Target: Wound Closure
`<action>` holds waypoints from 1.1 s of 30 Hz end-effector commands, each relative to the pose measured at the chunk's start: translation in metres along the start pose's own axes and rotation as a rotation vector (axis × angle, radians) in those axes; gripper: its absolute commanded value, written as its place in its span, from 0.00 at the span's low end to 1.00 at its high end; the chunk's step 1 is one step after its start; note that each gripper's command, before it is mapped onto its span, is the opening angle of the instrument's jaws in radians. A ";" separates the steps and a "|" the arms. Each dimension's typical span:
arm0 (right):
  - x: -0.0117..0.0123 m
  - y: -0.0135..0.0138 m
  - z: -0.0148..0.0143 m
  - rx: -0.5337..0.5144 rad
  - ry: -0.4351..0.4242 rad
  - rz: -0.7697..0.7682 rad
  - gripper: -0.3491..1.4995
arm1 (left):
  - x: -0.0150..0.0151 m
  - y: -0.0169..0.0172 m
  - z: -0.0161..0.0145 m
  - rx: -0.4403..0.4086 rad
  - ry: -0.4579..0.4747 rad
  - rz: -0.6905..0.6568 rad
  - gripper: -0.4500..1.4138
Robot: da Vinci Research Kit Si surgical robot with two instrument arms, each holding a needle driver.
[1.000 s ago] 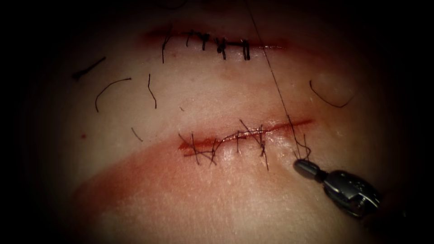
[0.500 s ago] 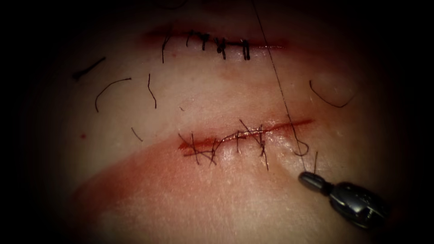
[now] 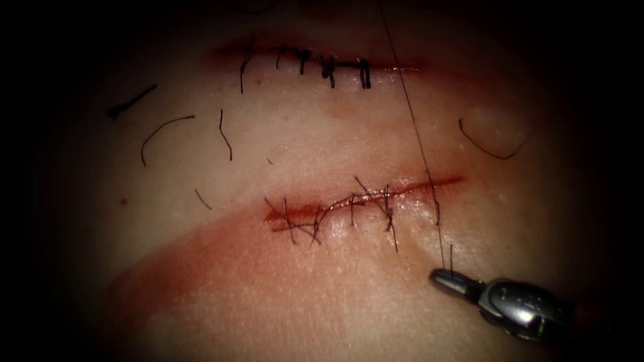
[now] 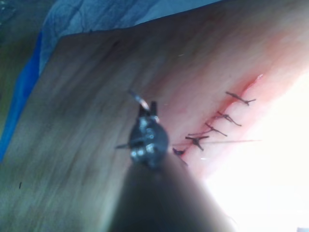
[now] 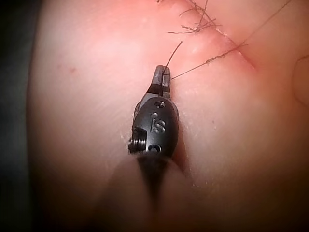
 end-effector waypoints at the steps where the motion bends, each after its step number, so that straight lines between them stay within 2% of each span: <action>1: -0.0011 -0.0014 0.0004 0.006 0.005 0.002 0.00 | 0.0000 -0.0010 0.0013 0.000 -0.002 0.002 0.00; 7: -0.0018 -0.0028 -0.0005 0.028 -0.007 -0.009 0.00 | -0.0003 -0.0017 0.0027 0.008 -0.007 0.009 0.00; 13: -0.0025 -0.0054 -0.0019 0.048 -0.018 -0.024 0.00 | -0.0006 -0.0025 0.0028 0.010 -0.007 0.016 0.00; 33: -0.0027 -0.0079 -0.0034 0.066 -0.019 -0.037 0.00 | -0.0012 -0.0048 0.0042 0.037 -0.022 0.025 0.00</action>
